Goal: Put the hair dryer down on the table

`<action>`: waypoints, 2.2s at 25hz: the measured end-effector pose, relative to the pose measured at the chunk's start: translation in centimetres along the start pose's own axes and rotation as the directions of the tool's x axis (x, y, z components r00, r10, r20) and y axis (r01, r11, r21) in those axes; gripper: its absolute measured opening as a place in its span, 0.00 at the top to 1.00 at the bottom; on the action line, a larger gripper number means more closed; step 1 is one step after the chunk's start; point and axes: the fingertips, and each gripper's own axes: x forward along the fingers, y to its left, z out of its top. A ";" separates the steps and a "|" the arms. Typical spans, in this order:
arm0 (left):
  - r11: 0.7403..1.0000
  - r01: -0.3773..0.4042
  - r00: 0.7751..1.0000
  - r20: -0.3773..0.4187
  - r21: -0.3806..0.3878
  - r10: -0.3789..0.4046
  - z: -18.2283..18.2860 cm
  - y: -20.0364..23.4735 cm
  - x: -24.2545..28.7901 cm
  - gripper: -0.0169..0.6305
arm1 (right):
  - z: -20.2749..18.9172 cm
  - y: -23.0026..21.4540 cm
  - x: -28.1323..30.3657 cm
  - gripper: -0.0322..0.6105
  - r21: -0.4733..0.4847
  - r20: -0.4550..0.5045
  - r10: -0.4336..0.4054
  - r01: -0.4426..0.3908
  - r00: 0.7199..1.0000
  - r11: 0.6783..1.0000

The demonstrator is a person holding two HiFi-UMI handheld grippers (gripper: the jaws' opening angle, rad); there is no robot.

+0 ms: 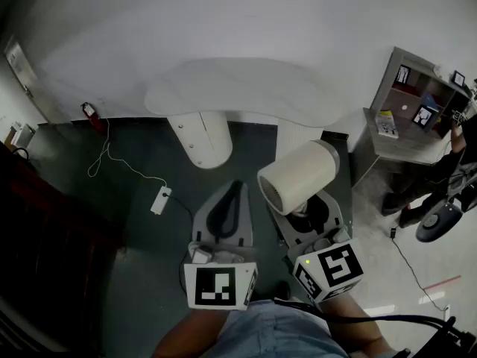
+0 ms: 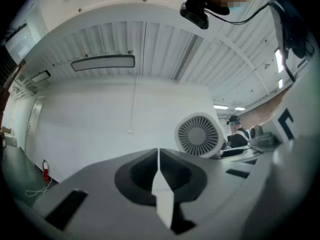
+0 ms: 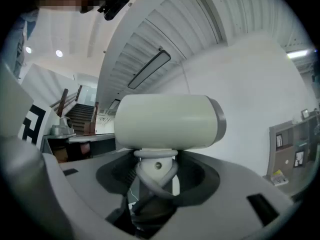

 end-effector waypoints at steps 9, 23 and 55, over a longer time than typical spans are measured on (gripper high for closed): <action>1.000 0.001 1.000 0.010 0.011 -0.001 -0.1 -0.3 0.0 0.95 | -0.1 -0.2 -0.3 0.59 -0.005 0.001 0.000 0.000 1.000 1.000; 0.999 0.001 1.000 -0.023 0.032 -0.001 -1.8 -3.7 2.0 0.95 | -1.0 -3.9 -2.2 0.59 0.043 -0.001 0.008 -0.008 1.000 0.999; 0.999 0.009 1.000 0.006 0.042 -0.009 -3.7 6.0 21.5 0.95 | -1.4 -14.2 17.2 0.60 0.033 -0.010 0.013 -0.013 1.000 0.999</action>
